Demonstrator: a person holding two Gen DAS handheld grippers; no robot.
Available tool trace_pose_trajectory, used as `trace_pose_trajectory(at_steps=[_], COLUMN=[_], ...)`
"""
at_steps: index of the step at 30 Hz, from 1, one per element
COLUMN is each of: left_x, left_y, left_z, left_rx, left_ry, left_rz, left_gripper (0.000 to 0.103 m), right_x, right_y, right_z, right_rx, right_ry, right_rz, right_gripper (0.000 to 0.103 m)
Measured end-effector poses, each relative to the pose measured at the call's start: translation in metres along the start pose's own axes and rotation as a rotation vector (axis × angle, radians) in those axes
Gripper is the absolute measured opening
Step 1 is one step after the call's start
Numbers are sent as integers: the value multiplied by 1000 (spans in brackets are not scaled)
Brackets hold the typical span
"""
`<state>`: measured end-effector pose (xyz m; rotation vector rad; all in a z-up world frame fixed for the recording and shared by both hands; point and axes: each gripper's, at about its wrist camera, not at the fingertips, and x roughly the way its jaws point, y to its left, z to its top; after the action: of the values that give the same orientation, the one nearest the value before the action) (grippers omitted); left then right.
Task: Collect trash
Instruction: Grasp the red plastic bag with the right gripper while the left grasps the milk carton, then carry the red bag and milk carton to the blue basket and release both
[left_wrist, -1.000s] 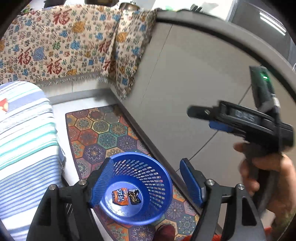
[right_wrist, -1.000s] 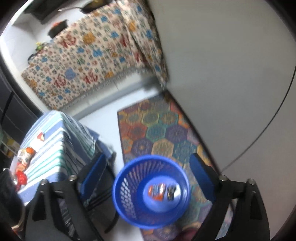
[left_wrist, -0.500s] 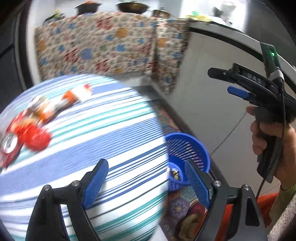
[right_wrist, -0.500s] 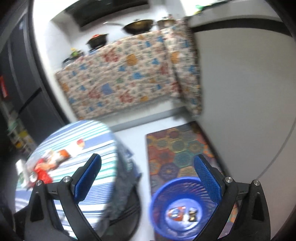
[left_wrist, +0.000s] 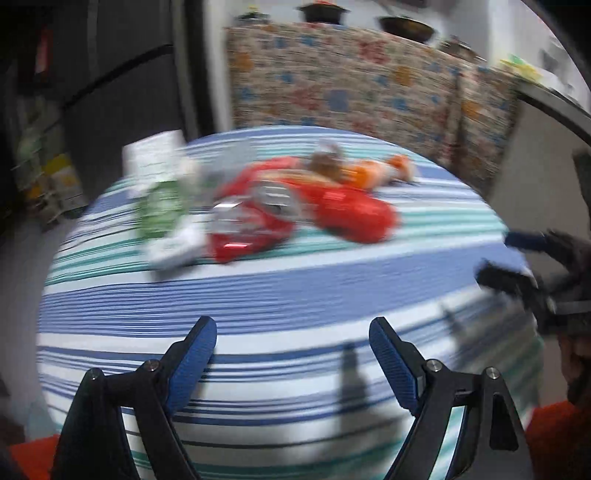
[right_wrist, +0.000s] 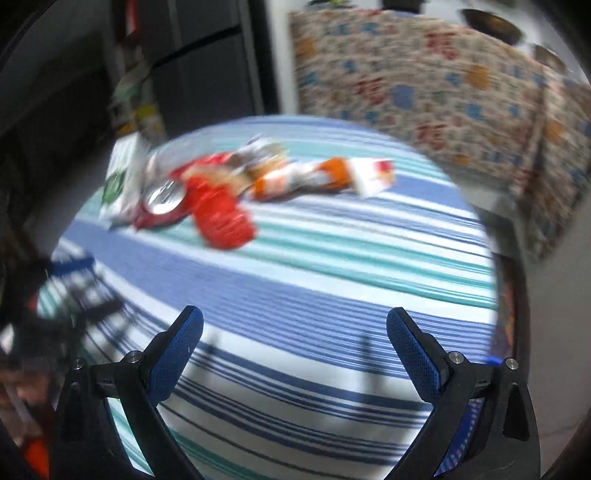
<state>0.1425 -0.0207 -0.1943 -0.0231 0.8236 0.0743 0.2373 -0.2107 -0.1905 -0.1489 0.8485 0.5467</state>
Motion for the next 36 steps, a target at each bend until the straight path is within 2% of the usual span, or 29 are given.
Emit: trace_pose_trajectory(at_steps=[4, 8, 15, 19, 20, 22, 25, 27, 30, 31, 33, 34, 36], left_x=[-3, 5, 30, 42, 43, 45, 43, 37, 22, 16, 5, 0, -6], left_y=[44, 75, 91, 87, 87, 87, 90, 93, 100, 102, 102, 102, 103], left_z=[12, 36, 59, 70, 70, 70, 69, 66, 59, 55, 46, 40, 30], left_rx=[-127, -203, -268, -229, -222, -208, -188, -175, -164, -156, -124, -111, -115], left_ry=[-38, -70, -52, -41, -42, -40, -27, -10, 62, 90, 136, 155, 177], left_rz=[63, 90, 79, 86, 87, 72, 41, 26, -39, -67, -95, -96, -106], left_gripper=[86, 86, 86, 86, 83, 50, 48, 48, 48, 48, 48, 49, 49], right_x=[19, 25, 39, 45, 47, 50, 58, 64, 74, 77, 82, 83, 79], right_y=[19, 24, 24, 32, 34, 36, 39, 43, 45, 45, 45, 45, 46], right_z=[4, 16, 33, 40, 43, 48, 55, 60, 66, 66, 66, 65, 62], right_rx=[-27, -10, 6, -22, -33, -44, -60, -78, -81, -77, -69, -65, -49], right_ry=[18, -19, -30, -35, -40, -42, -28, -19, -13, -7, 16, 35, 54], right_rz=[-1, 16, 35, 38, 39, 58, 96, 107, 105, 107, 130, 140, 146], right_gripper=[99, 99, 99, 99, 99, 99, 99, 95, 93, 88, 59, 41, 40])
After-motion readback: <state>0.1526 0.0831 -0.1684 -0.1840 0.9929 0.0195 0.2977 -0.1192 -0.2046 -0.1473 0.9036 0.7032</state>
